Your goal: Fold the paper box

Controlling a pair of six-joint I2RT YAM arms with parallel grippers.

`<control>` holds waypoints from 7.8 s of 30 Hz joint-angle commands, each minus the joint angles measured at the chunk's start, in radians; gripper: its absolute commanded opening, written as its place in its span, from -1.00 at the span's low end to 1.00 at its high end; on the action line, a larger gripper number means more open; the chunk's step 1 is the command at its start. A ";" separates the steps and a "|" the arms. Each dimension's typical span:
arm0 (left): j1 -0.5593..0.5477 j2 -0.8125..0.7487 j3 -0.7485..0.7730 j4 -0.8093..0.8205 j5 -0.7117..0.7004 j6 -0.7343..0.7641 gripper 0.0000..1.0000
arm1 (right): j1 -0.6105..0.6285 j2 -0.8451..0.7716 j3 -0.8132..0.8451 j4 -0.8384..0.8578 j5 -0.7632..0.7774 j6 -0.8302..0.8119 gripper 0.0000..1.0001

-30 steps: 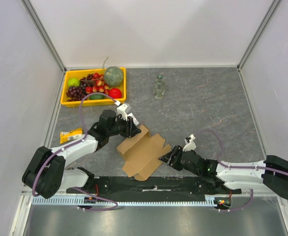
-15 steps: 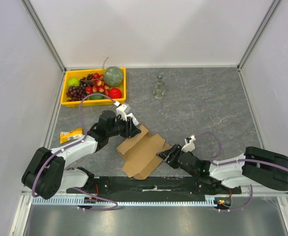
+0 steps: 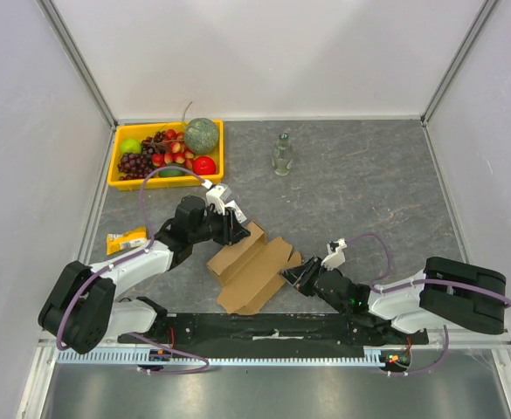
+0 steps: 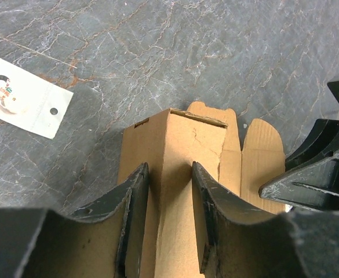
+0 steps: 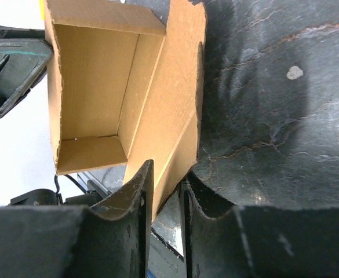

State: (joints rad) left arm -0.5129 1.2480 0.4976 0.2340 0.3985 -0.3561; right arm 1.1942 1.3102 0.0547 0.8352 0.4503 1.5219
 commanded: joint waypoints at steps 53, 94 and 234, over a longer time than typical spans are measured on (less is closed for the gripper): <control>0.263 -0.440 0.323 -0.461 -0.150 0.055 0.90 | -0.122 -0.069 1.415 -1.757 0.024 -1.819 -1.00; 0.269 -0.446 0.176 -0.423 -0.155 -0.010 0.36 | -0.242 0.237 1.367 -1.641 -0.268 -2.060 -0.33; -0.411 0.272 0.328 0.071 -0.225 0.023 -0.50 | -0.375 -0.453 0.933 -1.084 0.028 -1.608 0.22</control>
State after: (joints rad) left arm -0.9150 1.5135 0.7956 0.2382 0.1150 -0.3614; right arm 0.8207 0.8536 0.9943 -0.2642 0.4538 -0.1032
